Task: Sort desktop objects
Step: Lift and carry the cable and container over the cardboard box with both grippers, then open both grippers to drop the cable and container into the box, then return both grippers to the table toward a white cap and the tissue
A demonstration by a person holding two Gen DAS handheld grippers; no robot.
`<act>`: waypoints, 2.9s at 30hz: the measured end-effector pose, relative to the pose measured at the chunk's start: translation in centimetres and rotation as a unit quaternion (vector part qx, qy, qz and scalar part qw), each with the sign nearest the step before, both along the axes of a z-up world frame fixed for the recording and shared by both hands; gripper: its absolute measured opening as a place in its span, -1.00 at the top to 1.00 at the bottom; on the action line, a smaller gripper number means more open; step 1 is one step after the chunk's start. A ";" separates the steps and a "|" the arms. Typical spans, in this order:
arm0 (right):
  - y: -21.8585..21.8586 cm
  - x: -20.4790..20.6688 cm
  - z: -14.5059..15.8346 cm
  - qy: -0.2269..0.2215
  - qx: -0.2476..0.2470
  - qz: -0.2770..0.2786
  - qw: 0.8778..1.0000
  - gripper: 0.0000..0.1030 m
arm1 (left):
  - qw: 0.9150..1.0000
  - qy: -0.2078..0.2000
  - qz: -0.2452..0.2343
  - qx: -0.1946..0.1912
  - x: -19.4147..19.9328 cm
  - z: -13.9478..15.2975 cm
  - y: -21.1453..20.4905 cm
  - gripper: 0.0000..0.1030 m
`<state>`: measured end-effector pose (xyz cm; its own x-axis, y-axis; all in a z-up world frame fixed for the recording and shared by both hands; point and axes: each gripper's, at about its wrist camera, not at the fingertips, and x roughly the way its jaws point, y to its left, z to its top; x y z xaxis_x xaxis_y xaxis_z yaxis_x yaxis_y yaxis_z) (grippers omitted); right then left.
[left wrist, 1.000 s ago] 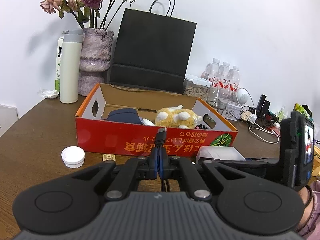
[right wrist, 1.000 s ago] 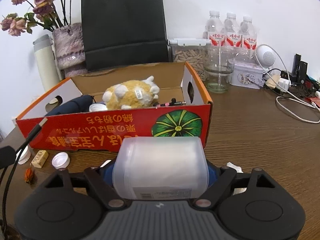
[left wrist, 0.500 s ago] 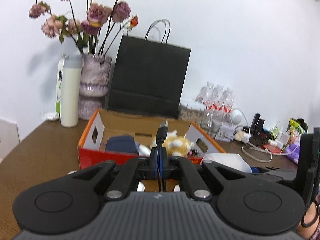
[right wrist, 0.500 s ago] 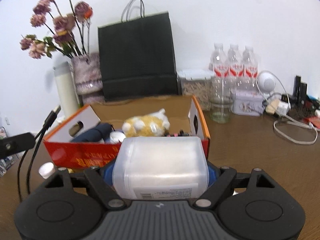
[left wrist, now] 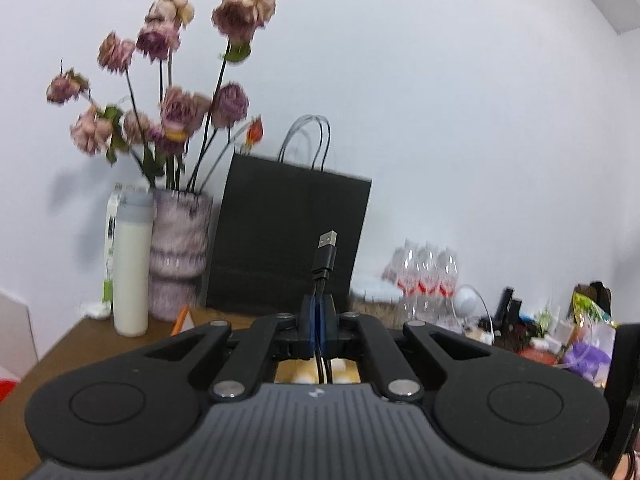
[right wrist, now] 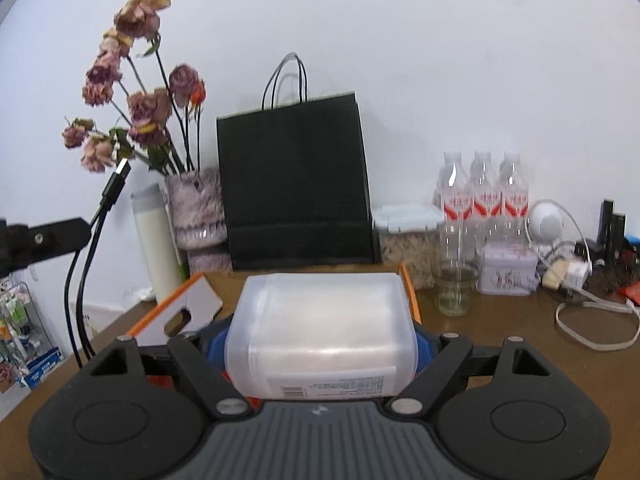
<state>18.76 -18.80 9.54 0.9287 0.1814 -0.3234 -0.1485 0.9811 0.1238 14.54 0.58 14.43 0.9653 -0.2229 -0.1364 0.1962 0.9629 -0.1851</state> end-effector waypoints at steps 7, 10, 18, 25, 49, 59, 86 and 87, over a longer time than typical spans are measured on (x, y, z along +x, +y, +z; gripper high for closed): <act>0.0 3.3 1.2 -0.018 0.009 -0.011 1.000 -0.59 | 1.000 -0.010 0.007 -0.012 5.3 1.7 -0.1 0.94; 0.0 5.6 0.6 -0.013 0.009 -0.016 1.000 -0.59 | 1.000 0.003 0.006 -0.013 8.2 0.9 -0.2 0.94; 0.2 13.3 -3.3 0.035 -0.022 -0.022 0.999 -0.59 | 0.992 0.102 -0.014 -0.066 16.9 -5.0 0.3 0.95; -0.1 15.5 -5.6 0.067 -0.027 -0.018 0.997 -0.59 | 0.985 0.168 -0.014 -0.047 20.1 -9.3 0.1 0.94; 0.1 13.9 -4.9 0.048 -0.019 0.000 0.999 -1.00 | 0.993 0.089 0.058 0.053 16.4 -8.2 -1.8 -1.00; 1.1 12.7 -4.9 0.027 -0.040 -0.012 0.999 -1.00 | 0.993 0.076 0.077 0.051 14.7 -8.6 -0.8 -1.00; 1.2 4.9 -5.9 0.017 -0.071 -0.016 0.997 -1.00 | 0.993 0.073 0.082 0.048 8.3 -10.1 2.5 -1.00; 1.1 4.4 -6.1 0.020 -0.073 -0.017 0.997 -1.00 | 0.992 0.076 0.082 0.049 8.0 -10.1 2.6 -1.00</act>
